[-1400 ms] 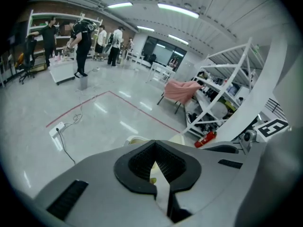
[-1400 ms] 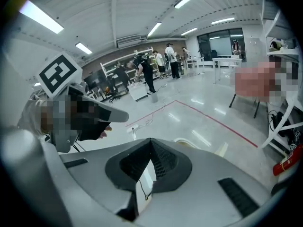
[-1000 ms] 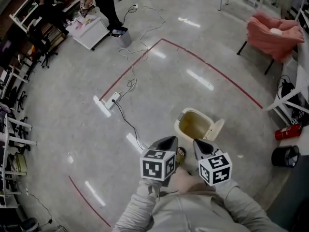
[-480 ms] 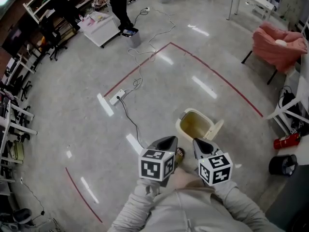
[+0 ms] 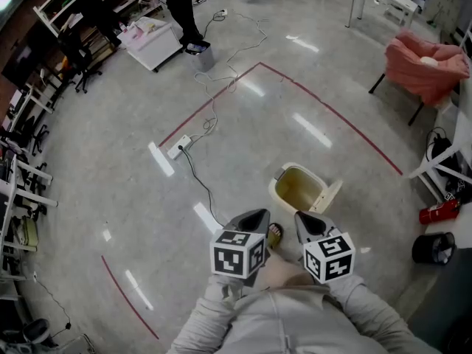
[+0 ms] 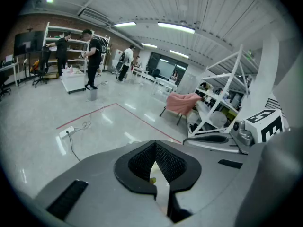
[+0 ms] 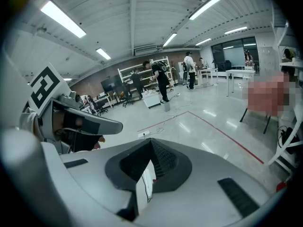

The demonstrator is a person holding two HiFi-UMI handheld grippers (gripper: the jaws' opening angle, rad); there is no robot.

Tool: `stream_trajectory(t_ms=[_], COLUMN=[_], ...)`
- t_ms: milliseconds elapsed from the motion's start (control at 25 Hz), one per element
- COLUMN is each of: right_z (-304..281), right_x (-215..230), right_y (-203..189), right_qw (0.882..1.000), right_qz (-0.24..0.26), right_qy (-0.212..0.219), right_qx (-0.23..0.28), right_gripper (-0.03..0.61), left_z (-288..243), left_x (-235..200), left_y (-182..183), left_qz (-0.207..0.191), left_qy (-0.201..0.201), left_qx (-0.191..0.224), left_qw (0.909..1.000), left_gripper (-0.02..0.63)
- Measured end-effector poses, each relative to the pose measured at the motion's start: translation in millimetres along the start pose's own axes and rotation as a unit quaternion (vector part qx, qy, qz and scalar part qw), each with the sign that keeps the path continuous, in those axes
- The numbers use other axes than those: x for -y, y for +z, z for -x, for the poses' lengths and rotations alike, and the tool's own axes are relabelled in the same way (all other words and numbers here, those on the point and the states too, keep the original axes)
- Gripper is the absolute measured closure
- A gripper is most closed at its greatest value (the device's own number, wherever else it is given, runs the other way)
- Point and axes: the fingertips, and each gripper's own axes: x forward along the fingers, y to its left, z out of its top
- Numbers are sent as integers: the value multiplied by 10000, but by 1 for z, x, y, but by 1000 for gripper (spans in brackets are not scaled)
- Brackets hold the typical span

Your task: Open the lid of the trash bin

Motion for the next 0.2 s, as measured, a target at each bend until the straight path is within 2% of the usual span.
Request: stream_trajectory(t_ms=[200], right_z=[-3], right_x=[-6], right_y=[7], right_qw=[10000], right_qz=[66], right_qy=[39], right_qx=[-19], right_gripper=[581], left_z=[1], left_x=[-3], left_y=[6], left_qz=[-21], left_qy=[-33], left_qx=[-16], left_qw=[10000], left_gripper=[607])
